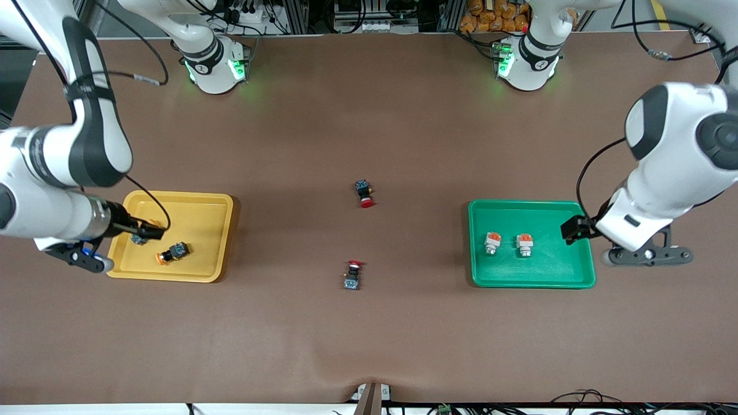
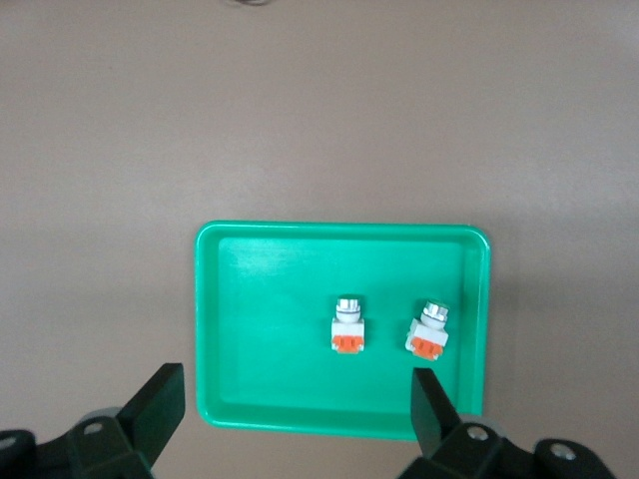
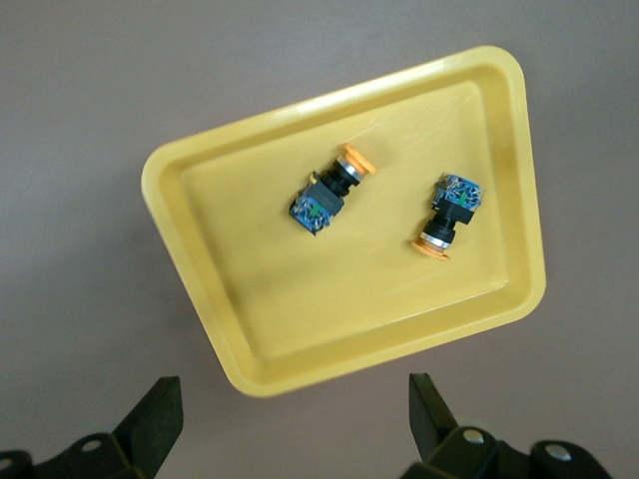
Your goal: Place green and yellow buttons in trays
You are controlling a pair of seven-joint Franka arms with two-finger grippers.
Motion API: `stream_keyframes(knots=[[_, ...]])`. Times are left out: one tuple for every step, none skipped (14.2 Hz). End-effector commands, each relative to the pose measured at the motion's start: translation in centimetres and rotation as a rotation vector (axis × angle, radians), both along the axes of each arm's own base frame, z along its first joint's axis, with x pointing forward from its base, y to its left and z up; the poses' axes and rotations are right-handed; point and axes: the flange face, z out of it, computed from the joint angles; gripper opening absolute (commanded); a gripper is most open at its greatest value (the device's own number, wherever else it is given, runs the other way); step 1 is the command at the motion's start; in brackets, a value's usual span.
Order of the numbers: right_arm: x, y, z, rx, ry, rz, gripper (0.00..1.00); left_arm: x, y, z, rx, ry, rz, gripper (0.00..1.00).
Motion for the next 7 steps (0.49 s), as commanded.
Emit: stream_keyframes(knots=[[-3.0,-0.6,2.8,0.034,-0.027,0.13,1.0,-2.0,0.3,3.0,-0.022,0.014,0.003,1.0],[-3.4,-1.0,3.5,0.043,-0.012,0.162,1.0,-2.6,1.2,4.1,-0.025,0.019,0.017,1.0],[-3.8,-1.0,4.4,0.046,-0.007,0.178,1.0,-3.3,1.4,5.2,-0.024,0.024,0.02,1.0],[-4.3,-0.4,5.9,0.048,-0.02,0.204,1.0,-4.0,1.5,6.0,-0.02,0.04,0.02,1.0],[-4.9,0.6,7.1,0.054,-0.021,0.248,1.0,-4.7,1.8,6.9,-0.019,0.052,0.027,1.0],[-5.5,1.6,8.5,0.057,-0.03,0.289,1.0,-5.6,2.3,8.0,-0.026,0.056,0.035,1.0],[-6.1,2.1,9.8,0.058,-0.04,0.309,1.0,-6.4,2.7,9.0,-0.032,0.066,0.032,1.0]])
